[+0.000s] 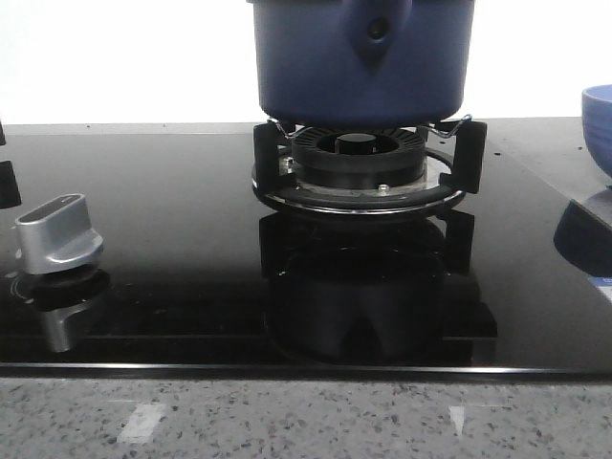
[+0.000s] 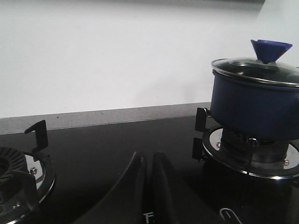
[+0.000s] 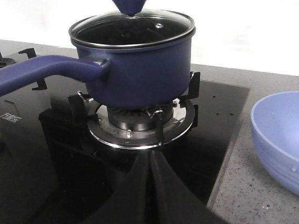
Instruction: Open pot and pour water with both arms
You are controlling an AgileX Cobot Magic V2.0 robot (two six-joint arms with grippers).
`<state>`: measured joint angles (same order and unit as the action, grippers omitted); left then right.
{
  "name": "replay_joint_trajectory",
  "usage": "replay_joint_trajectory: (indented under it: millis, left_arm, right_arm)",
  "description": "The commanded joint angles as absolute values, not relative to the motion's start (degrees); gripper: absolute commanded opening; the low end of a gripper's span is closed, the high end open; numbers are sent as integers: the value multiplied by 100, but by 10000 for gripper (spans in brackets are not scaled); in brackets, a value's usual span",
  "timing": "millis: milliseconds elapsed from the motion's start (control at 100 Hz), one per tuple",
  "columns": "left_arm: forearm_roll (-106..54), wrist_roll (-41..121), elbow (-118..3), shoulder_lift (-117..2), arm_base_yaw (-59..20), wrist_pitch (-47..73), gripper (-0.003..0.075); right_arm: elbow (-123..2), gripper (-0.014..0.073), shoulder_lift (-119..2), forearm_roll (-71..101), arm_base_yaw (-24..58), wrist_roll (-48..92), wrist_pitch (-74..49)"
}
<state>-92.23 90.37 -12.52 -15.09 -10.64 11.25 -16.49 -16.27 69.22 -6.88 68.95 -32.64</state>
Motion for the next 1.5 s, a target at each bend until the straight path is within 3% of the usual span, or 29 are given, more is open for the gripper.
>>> replay_joint_trajectory:
  millis: [0, 260, 360, 510, 580, 1010, 1490]
  left_arm:
    - [-9369, 9030, -1409, -1559, -1105, 1154, -20]
    - [-8948, 8638, -1434, -1559, -1105, 1138, -20]
    - [-7237, 6324, -1461, -1559, -1084, 638, -20]
    - [-2344, 1381, -1302, -1559, -1084, 71, -20]
    - [-1277, 422, -1131, -1464, -1084, -50, -20]
    - [-750, -173, 127, 204, -409, 126, -20]
    - [-670, -176, 191, 185, -421, 209, -20]
  right_arm:
    - [-1790, -46, -1670, 7145, -685, 6972, -3129]
    - [-1790, -46, -1670, 7145, -685, 6972, -3129]
    - [-1790, -46, -1670, 7145, -685, 6972, -3129]
    - [-1790, -46, -1670, 7145, -685, 6972, -3129]
    - [-1790, -46, -1670, 7145, -685, 6972, -3129]
    - [-1790, -46, -1670, 7145, -685, 6972, -3129]
    - [-1790, -46, -1670, 7149, -685, 6972, -3127]
